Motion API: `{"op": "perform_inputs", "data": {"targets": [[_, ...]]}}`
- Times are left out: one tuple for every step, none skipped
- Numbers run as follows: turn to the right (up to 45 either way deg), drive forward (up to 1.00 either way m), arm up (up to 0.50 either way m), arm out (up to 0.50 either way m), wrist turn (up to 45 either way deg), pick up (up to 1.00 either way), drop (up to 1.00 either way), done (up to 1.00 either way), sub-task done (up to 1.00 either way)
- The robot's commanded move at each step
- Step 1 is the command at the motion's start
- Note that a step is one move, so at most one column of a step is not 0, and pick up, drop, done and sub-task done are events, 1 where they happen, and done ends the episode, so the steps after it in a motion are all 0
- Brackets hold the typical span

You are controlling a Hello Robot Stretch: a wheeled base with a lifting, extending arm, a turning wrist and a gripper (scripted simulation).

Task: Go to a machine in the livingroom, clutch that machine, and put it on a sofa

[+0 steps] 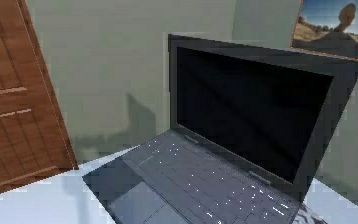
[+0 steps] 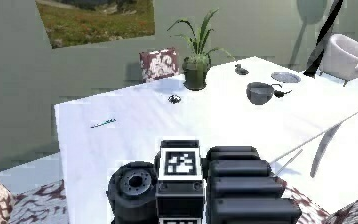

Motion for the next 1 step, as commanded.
{"op": "perform_inputs", "data": {"targets": [[-45.0,0.00,0.00,0.00,0.0,0.00,0.00,0.00,0.00]]}}
